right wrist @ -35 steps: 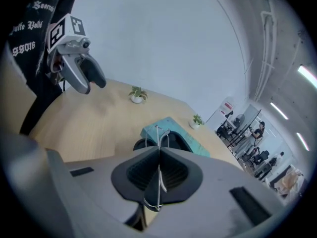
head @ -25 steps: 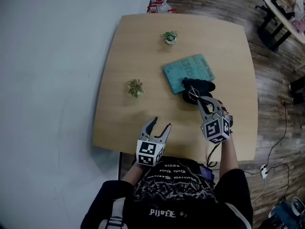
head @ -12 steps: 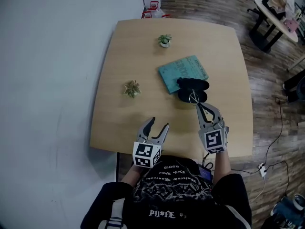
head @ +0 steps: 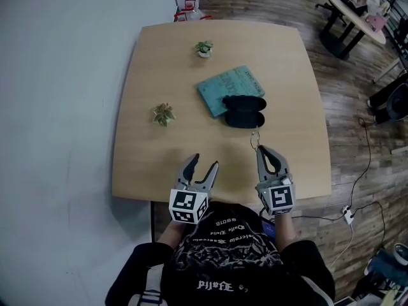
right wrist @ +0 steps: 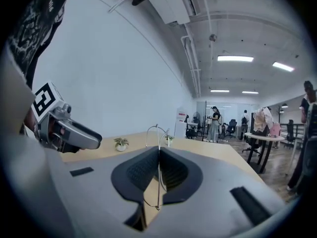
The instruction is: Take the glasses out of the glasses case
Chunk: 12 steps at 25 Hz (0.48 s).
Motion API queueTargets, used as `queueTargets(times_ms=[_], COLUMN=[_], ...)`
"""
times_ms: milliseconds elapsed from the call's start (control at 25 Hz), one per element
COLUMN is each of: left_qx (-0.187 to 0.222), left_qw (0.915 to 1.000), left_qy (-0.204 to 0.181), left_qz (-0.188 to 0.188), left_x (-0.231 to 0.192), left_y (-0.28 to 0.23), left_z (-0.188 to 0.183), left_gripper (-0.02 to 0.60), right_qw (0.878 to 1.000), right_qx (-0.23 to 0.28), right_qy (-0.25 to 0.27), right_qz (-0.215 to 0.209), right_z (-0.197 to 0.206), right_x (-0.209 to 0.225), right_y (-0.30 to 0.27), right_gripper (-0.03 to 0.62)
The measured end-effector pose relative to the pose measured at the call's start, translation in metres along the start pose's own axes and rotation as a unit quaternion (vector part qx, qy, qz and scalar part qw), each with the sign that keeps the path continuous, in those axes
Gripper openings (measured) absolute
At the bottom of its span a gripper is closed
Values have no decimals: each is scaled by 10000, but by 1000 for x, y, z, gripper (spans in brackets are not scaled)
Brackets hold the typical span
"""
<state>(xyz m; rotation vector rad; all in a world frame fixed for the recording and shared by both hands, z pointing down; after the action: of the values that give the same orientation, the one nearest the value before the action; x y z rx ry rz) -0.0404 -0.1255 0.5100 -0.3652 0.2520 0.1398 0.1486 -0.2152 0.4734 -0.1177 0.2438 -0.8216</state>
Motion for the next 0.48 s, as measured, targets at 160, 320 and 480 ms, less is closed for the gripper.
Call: queueTargets(times_ms=[160,320,480], left_qx=[-9,-62,-38], left_qw=[9999,9997,9996], left_qy=[-16,-31,-22], left_qz=[138,229,292], left_x=[5,11,12], left_y=[2,1,-1], left_z=[2,7,5], left_gripper=[253,253,253], right_qw=[9992,9971,9962], right_qx=[-42,-77,-139], right_qy=[-352,-663,-719], right_qz=[179,355,462], right_z=[15,28,32], right_x=[-11,-18,-18], right_y=[14,25,30], right_gripper=[14,14,14])
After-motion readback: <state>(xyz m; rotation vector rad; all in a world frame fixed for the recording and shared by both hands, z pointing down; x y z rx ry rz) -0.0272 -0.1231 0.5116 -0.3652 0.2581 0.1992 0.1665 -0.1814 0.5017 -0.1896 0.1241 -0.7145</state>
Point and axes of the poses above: the fingertips, and each gripper's own axes: y backward along the fingers, x to its right, z out of its underside, the point moved 6 cm from there along y, backward along the fingers, and after that the axes turned 4 degrees about y, right-handed, at the moved point
